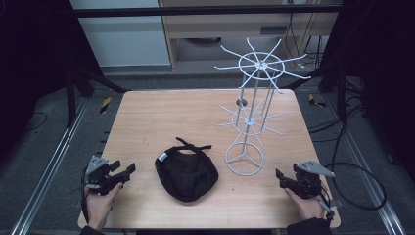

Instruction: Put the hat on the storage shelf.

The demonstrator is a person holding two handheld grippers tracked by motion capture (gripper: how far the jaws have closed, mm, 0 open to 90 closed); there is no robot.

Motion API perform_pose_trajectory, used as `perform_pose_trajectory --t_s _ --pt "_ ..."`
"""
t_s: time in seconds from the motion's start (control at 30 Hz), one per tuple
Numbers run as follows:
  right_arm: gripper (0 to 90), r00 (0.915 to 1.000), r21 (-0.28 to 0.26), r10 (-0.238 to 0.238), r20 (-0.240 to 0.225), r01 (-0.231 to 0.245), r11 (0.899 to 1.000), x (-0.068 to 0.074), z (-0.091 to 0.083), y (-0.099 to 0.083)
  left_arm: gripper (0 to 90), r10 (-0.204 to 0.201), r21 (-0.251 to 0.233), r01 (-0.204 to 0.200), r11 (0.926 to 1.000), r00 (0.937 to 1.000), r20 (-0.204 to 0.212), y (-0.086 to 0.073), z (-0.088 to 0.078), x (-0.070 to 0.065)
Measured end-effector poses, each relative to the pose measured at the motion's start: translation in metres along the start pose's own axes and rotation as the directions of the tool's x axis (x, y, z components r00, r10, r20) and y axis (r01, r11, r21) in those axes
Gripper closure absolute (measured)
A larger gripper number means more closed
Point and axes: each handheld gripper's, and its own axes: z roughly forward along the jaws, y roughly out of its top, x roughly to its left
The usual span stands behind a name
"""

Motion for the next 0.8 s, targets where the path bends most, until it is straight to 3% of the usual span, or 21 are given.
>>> perform_pose_trajectory --t_s 0.1,0.17,0.37,0.47,0.5,0.53,0.57,0.6,0.8 --pt "34.3 0.9996 -0.011 -0.004 -0.027 0.004 1.000 0.006 -0.003 0.001 35.4 -0.002 0.005 0.002 1.0000 0.9998 0.019 0.001 -0.002 -0.005" --pt "36.9 0.9981 -0.017 -0.031 -0.054 0.030 0.999 0.016 -0.005 0.003 36.1 0.017 0.020 -0.018 0.9996 0.9993 0.033 0.002 -0.003 -0.013" --pt "40.8 0.9900 -0.017 -0.052 -0.131 0.050 0.999 0.035 -0.005 0.006 36.4 0.047 0.040 -0.049 0.9980 0.9969 0.063 0.003 -0.005 -0.026" --pt "43.4 0.9786 -0.019 -0.065 -0.195 0.062 0.998 0.052 -0.004 0.009 36.3 0.064 0.050 -0.068 0.9964 0.9947 0.081 0.003 -0.003 -0.034" --pt "43.4 0.9786 -0.019 -0.065 -0.195 0.062 0.998 0.052 -0.004 0.009 36.5 0.064 0.050 -0.068 0.9964 0.9947 0.081 0.003 -0.003 -0.034" --pt "43.9 0.9711 -0.021 -0.070 -0.228 0.067 0.998 0.061 -0.004 0.010 37.0 0.073 0.054 -0.078 0.9955 0.9938 0.084 0.002 -0.002 -0.039" --pt "43.9 0.9711 -0.021 -0.070 -0.228 0.067 0.998 0.061 -0.004 0.010 38.0 0.073 0.054 -0.078 0.9955 0.9938 0.084 0.002 -0.002 -0.039" --pt "44.8 0.9646 -0.021 -0.080 -0.251 0.077 0.997 0.071 -0.003 0.011 39.0 0.076 0.052 -0.081 0.9954 0.9934 0.086 0.003 -0.002 -0.042" --pt "47.5 0.9477 -0.031 -0.099 -0.303 0.094 0.995 0.092 0.000 0.017 43.5 0.099 0.053 -0.105 0.9930 0.9895 0.105 0.004 -0.001 -0.058"
